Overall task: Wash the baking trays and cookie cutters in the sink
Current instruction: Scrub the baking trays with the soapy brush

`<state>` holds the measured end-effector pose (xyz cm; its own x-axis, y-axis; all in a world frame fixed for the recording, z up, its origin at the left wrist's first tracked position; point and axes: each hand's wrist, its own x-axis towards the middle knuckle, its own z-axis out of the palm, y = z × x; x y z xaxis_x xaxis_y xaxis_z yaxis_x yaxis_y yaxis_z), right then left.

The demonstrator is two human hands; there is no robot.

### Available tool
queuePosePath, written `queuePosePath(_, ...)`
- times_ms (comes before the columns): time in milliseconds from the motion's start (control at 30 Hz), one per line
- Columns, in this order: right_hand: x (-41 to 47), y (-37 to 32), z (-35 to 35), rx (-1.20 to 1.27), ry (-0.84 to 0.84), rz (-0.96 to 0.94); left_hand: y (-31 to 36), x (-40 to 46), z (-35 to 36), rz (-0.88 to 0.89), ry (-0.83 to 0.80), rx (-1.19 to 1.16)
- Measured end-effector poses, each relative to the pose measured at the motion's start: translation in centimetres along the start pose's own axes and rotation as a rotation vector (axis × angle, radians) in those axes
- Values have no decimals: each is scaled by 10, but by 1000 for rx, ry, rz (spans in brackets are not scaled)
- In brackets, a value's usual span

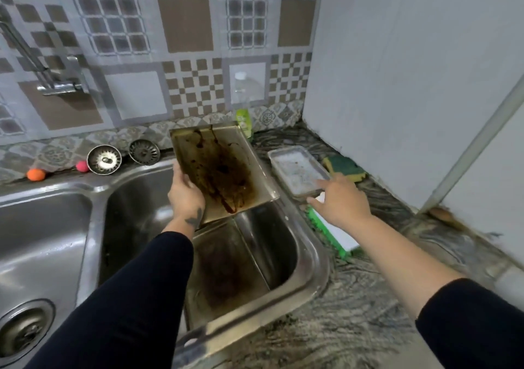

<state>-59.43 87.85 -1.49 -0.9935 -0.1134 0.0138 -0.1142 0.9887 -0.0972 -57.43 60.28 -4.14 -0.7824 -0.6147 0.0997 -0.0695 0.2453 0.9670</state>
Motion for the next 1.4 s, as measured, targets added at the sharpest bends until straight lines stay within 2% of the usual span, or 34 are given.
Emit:
queuePosePath(100, -23, 13, 14, -36, -14, 59, -3, -1, 12, -7, -14, -7)
queuePosePath(233, -40, 16, 27, -55, 65, 43, -12, 1, 20, -8, 3, 13)
queuePosePath(400, -30, 13, 18, 58, 34, 72, -18, 5, 22, -35, -3, 43)
queuePosePath(533, 3, -4, -17, 227, 98, -3, -18, 6, 10, -11, 36, 32)
queuePosePath(667, 48, -15, -50, 328, 175, -36, -19, -2, 2, -29, -50, -22)
queuePosePath(800, 103, -34, -39, 353, 115, -50, -21, -5, -6, -5, -51, -49)
queuePosePath(933, 130, -37, -4, 264, 8, -27, -20, -16, -7, 21, -40, -60)
queuePosePath(1133, 141, -32, 31, 318, 5, -18, -36, -16, -7, 12, 5, -48)
queuePosePath(1267, 138, -31, 29, 290, 8, -31, -44, -20, -4, -7, 13, -66)
queuePosePath(1400, 136, -45, -2, 238, 64, -76, -41, -24, 1, 13, 5, -52)
